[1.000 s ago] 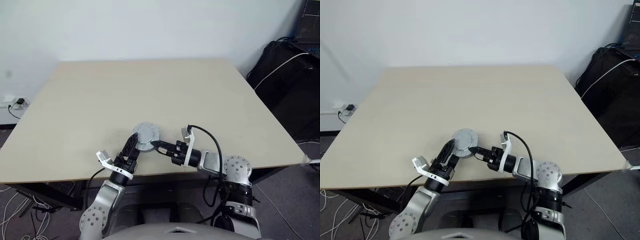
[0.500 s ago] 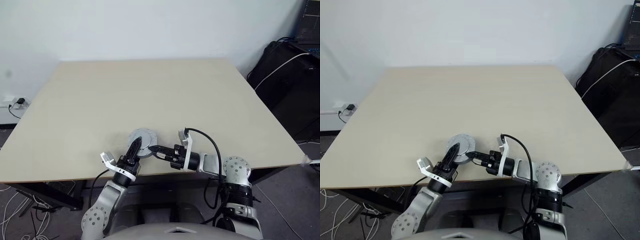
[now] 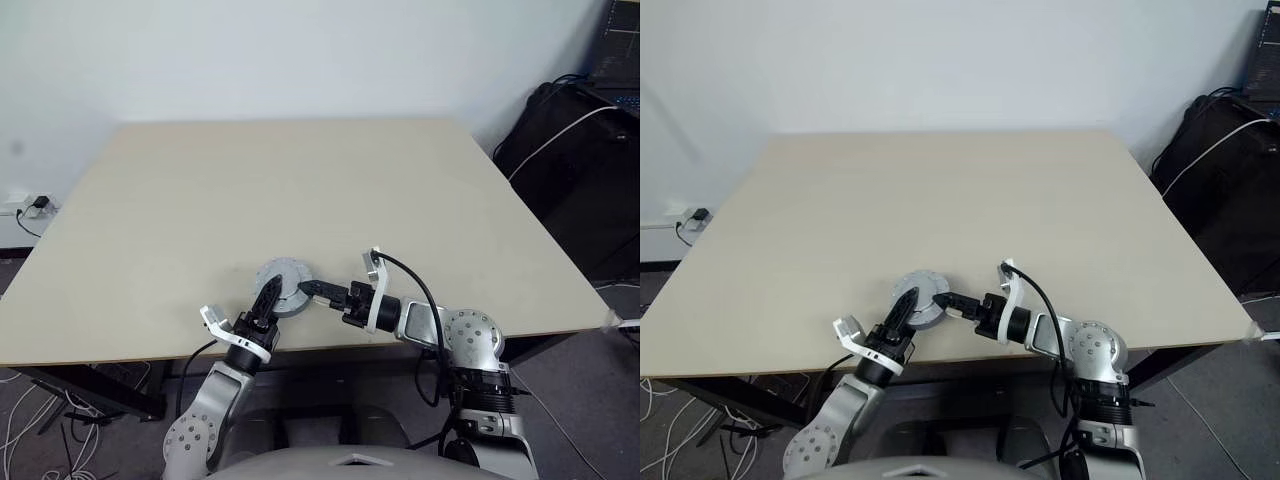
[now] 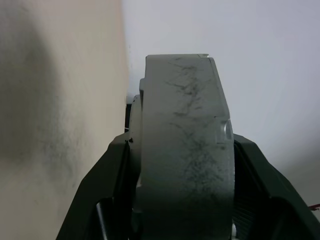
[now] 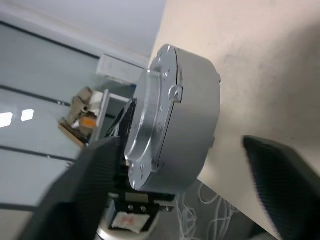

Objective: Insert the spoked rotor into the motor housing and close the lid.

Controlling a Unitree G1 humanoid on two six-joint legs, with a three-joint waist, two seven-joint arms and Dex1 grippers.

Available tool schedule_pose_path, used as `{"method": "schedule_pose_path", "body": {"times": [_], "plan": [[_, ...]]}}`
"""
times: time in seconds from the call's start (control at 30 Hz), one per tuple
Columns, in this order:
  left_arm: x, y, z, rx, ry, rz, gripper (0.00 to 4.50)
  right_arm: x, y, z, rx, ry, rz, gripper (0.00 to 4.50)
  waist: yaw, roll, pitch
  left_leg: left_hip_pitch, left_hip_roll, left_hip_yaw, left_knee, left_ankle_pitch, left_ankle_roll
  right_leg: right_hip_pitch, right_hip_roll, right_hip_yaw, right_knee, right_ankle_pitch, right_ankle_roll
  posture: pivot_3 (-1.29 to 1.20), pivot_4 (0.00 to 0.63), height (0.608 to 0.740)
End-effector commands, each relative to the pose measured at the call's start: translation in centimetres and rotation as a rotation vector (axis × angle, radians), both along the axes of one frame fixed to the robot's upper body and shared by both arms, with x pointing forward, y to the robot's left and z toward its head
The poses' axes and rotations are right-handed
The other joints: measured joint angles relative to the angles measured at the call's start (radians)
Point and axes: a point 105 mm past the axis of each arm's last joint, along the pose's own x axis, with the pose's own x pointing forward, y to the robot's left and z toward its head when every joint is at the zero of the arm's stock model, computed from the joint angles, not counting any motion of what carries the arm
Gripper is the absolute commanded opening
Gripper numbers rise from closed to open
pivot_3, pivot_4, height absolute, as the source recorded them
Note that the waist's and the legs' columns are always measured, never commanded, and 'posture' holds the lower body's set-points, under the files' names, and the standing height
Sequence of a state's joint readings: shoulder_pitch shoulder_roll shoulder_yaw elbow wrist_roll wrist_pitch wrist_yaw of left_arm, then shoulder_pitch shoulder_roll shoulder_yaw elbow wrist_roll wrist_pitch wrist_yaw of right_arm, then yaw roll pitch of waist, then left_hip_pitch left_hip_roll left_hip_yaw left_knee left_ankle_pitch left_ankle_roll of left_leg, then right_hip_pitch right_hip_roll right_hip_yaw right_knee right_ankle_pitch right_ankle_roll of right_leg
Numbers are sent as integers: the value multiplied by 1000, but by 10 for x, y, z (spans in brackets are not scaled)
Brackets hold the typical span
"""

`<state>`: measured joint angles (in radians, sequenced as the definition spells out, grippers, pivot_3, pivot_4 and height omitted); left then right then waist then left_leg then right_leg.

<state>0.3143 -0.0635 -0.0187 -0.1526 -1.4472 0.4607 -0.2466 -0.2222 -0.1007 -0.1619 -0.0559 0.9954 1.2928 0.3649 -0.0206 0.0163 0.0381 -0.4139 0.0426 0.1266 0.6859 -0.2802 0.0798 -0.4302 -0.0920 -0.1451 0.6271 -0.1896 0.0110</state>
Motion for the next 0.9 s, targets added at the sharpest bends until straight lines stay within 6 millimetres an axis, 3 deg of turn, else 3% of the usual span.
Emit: {"method": "schedule_pose_path", "body": {"times": [0.03,0.13,0.27,0.53,0.67,0.9], "plan": [[13,-11,26,-95,-80,85,2089,7,-6,6,-74,-85,-27,4500,0,0,0,0,0,0,0,0,0,0,0,0,0,0,0,0,0,740],[22,3,20,-20,-47,161,2089,12,-13,-2,-202,-154,-67,4500,1,0,0,0,0,0,0,0,0,0,0,0,0,0,0,0,0,740],[39,24,21,27,-42,253,2089,13,-15,-4,-373,-376,-72,4500,7,-1,0,0,0,0,0,0,0,0,0,0,0,0,0,0,0,740],[96,55,25,76,-19,352,2089,6,-15,-17,-679,-847,-12,4500,9,-9,0,0,-1,0,3,0,1,2,0,-1,0,1,1,0,0,740],[120,61,28,106,-6,361,2089,13,-24,-15,-756,-973,-136,4500,11,-15,1,-1,-2,0,4,5,1,3,0,0,0,1,2,0,0,740],[155,62,23,195,74,368,2089,15,-34,-21,-826,-1022,-226,4500,9,-21,2,-1,-2,0,5,6,0,3,0,0,-1,2,3,0,0,740]]}}
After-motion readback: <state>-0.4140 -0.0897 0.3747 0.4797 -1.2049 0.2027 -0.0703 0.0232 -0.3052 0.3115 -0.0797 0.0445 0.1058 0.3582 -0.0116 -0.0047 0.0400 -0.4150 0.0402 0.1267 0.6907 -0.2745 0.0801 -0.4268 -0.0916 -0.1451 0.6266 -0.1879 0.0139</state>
